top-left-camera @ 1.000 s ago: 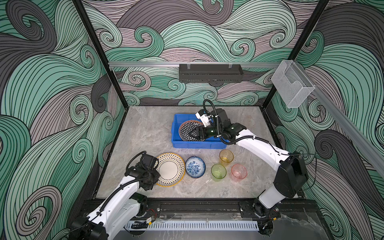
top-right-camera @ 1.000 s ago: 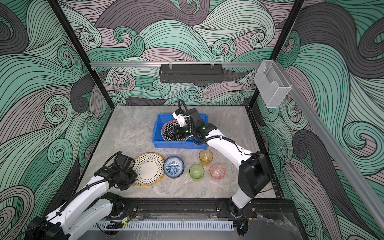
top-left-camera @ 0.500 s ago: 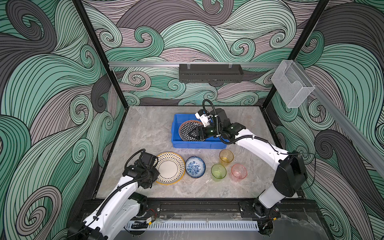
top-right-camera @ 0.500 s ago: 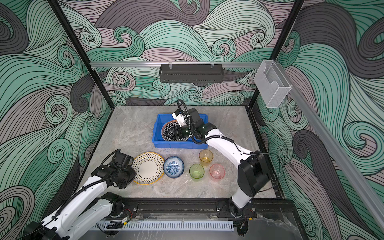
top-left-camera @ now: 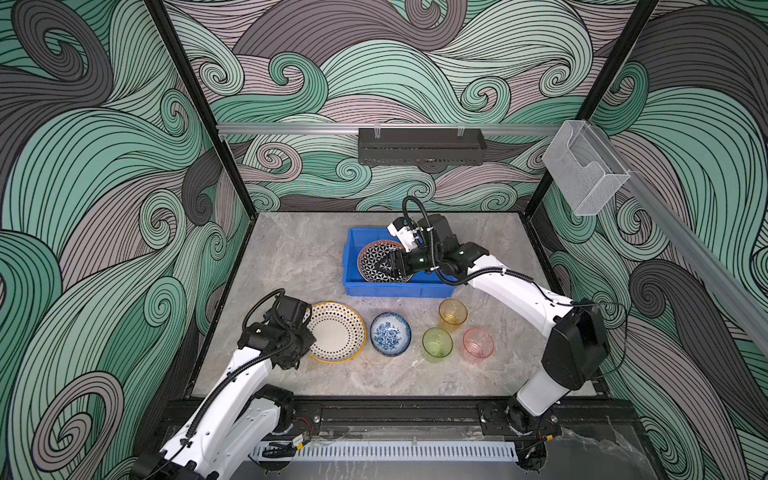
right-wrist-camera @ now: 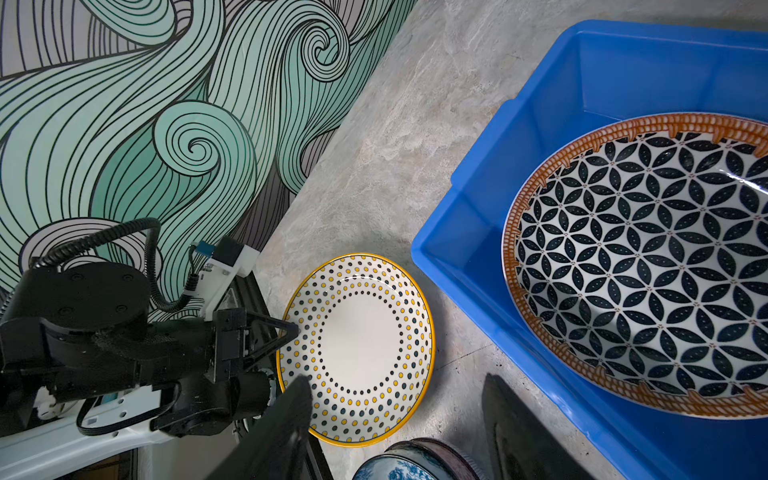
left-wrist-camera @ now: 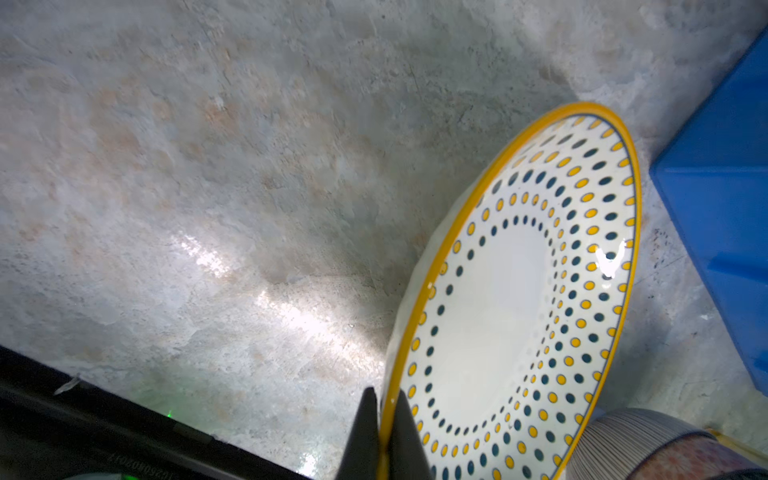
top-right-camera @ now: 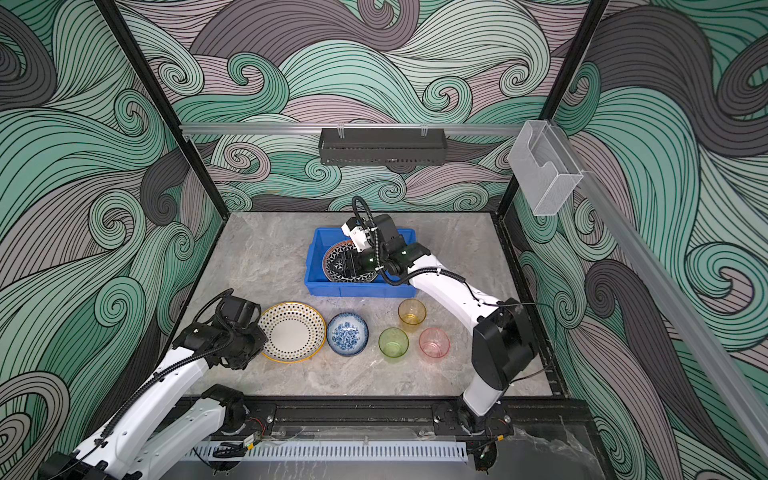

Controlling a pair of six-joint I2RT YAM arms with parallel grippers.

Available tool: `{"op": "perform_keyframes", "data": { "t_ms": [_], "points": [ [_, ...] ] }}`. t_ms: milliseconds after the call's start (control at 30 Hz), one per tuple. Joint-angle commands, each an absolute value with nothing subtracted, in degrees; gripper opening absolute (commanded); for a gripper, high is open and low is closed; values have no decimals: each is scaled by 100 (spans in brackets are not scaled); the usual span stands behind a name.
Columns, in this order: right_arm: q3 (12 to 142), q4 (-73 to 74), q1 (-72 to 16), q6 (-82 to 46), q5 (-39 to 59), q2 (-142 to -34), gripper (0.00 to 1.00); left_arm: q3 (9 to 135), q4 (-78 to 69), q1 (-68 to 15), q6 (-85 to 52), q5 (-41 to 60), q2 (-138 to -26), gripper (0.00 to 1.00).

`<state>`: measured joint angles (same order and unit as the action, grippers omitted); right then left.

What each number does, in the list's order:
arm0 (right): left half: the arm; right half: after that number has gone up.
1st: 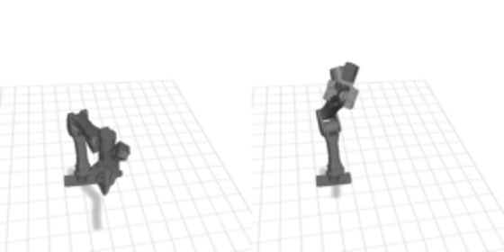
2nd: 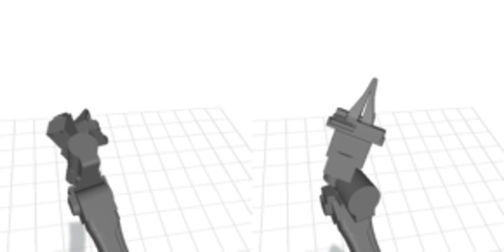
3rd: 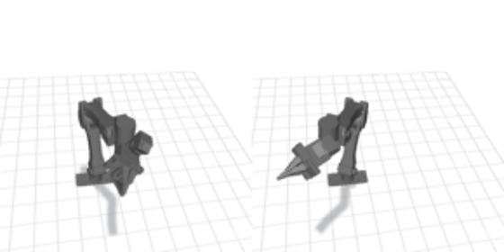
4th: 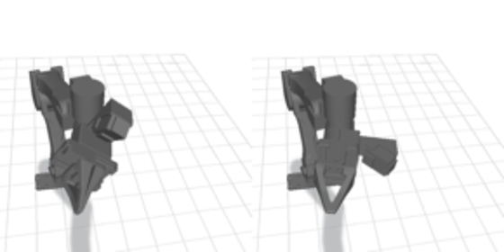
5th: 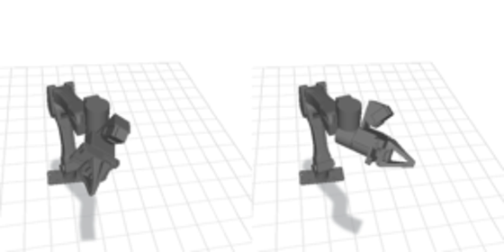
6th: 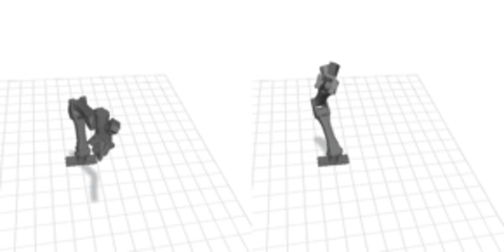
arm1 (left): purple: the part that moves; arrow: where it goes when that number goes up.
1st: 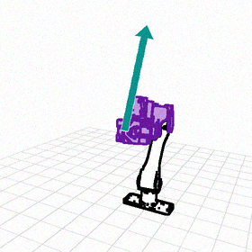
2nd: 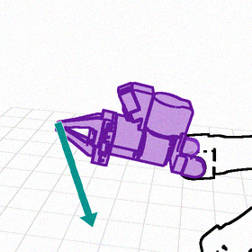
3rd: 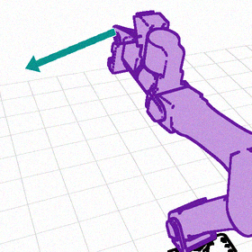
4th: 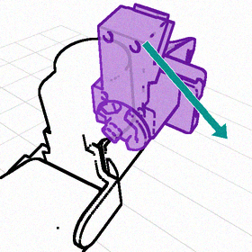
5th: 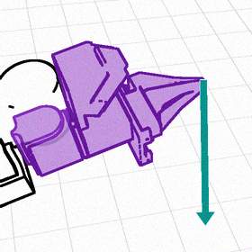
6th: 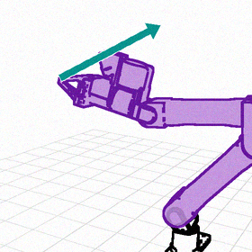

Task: Place the mixed dishes into the plastic bin
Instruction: 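Grip the rim of the yellow dotted plate with the left gripper and tilt it up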

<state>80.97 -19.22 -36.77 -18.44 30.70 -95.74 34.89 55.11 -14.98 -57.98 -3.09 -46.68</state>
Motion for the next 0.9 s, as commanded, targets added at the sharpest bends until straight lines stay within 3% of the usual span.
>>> {"op": "perform_keyframes", "data": {
  "t_ms": [0,867],
  "points": [
    [8278,-2027,-3733,-1766,3191,-9666,66,3828,5966,-1374,-5500,-633,-4667,0],
    [8341,-2367,-3781,-1566,2721,-9479,65,5157,6438,-1024,-4721,-546,-4851,0]
  ]
}}
